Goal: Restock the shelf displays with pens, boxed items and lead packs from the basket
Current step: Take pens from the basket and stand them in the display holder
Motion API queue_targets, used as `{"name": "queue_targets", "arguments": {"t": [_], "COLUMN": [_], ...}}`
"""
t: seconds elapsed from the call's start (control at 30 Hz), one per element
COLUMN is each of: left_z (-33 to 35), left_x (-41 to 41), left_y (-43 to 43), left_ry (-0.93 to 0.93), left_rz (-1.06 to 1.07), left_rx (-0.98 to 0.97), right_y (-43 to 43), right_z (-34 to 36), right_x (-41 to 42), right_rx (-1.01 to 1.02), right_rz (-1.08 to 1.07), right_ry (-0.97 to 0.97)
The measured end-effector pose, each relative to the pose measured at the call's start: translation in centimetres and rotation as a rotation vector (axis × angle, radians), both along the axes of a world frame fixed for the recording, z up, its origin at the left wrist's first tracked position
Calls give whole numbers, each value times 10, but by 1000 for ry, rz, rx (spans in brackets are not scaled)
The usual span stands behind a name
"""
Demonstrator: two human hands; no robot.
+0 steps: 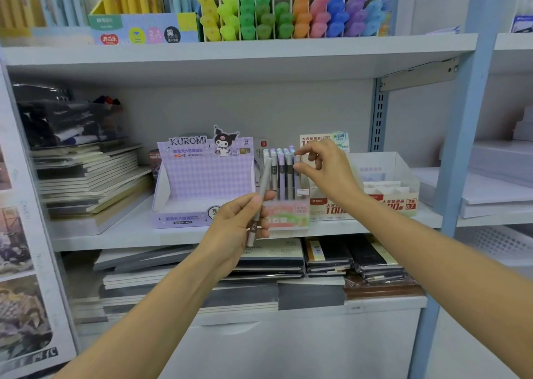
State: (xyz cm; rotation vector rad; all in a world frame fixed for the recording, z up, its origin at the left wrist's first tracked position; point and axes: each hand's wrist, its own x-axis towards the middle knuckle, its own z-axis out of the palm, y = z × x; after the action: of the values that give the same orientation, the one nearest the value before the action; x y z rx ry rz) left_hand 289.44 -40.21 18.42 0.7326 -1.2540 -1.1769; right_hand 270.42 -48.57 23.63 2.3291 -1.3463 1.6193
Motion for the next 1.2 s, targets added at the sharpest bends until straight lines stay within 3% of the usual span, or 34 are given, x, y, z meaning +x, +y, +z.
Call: {"name": "queue_targets", "arguments": {"t": [0.1,0.23,0.37,0.57,0.73,0.87,1.1,1.2], "left_z": [0,1,4,15,22,26,23,25], "left_x": [2,1,4,14,6,-4,-10,-17], "left_y": [0,1,5,13,19,22,24,27], "left_ry": [-29,-104,-200,-11,149,148,-198,-251], "left_rz": [-6,-28,-23,103,176,167,270,255], "left_rx": [6,10,7,33,-63,-137,-251,-300], "right_y": [13,33,39,45,61,71,78,81], "right_z": [4,9,7,6,-12,-21,2,8], "right_x": [2,8,4,-21,-21,-13,-1,7], "right_rx": [11,273,286,317,518,581,270,196], "right_rz": [143,581,625,617,645,685,531,479], "right_ry": [-142,-207,-209,-515,-388,-248,-192,-45]}}
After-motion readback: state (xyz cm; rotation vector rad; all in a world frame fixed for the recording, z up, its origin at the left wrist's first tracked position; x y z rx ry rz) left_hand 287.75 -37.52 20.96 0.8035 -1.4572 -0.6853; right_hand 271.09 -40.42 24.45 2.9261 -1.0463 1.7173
